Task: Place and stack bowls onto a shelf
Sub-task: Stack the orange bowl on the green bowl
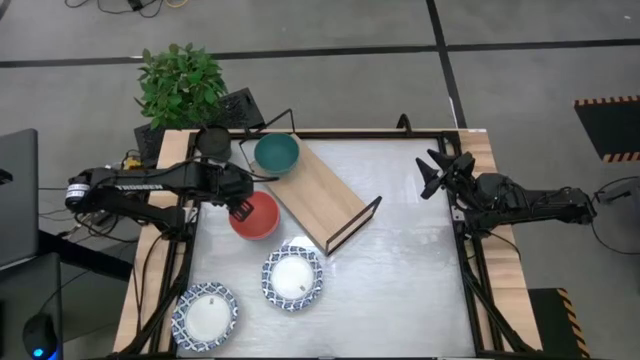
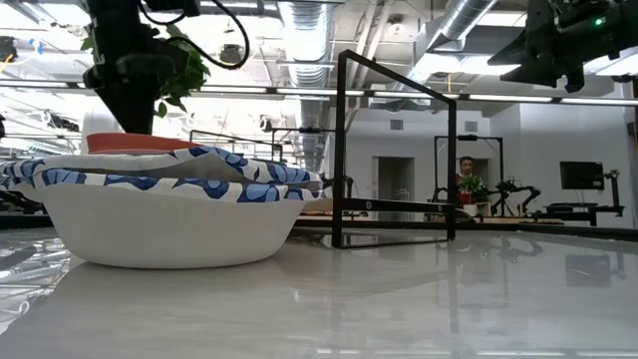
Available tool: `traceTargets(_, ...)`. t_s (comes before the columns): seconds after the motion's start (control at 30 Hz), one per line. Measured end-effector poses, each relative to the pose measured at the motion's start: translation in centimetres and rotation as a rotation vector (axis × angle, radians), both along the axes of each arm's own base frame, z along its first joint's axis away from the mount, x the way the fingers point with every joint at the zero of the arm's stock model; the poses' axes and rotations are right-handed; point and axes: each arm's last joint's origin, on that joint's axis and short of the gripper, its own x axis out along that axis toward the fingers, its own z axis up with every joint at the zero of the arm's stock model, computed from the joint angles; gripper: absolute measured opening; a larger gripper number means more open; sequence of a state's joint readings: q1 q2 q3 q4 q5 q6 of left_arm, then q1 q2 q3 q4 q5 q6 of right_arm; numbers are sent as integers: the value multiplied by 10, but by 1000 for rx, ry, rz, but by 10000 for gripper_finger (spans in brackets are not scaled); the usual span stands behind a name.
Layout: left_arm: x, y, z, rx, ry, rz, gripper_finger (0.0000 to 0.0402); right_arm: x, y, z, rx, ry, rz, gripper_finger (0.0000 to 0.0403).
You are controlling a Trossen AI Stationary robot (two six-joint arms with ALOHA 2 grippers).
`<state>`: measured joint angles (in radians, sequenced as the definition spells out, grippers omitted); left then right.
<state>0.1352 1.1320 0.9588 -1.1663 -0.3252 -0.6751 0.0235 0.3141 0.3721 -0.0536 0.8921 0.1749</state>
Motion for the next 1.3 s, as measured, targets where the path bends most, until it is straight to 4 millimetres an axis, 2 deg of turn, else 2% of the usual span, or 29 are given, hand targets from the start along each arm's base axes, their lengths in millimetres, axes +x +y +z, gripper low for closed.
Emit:
traceTargets(0.2,-4,0,-2,1,39,5,173,0,0,0,0,0,0,260)
traceTargets(0.47,-10,0,-36,-89,90,4,173,0,0,0,-5,6,0,260)
traceTargets(0.8,-9,4,-36,-149,64,2,165,0,0,0,-12,14,-4,260)
traceTargets(0.97,-6,5,-36,-154,40,-7,119,0,0,0,-12,14,-5,260)
traceTargets(1.2,-6,6,-36,-148,32,-11,19,0,0,0,-16,19,-8,260)
traceTargets(1.3,-6,5,-36,-154,30,-17,8,0,0,0,-17,20,-8,260)
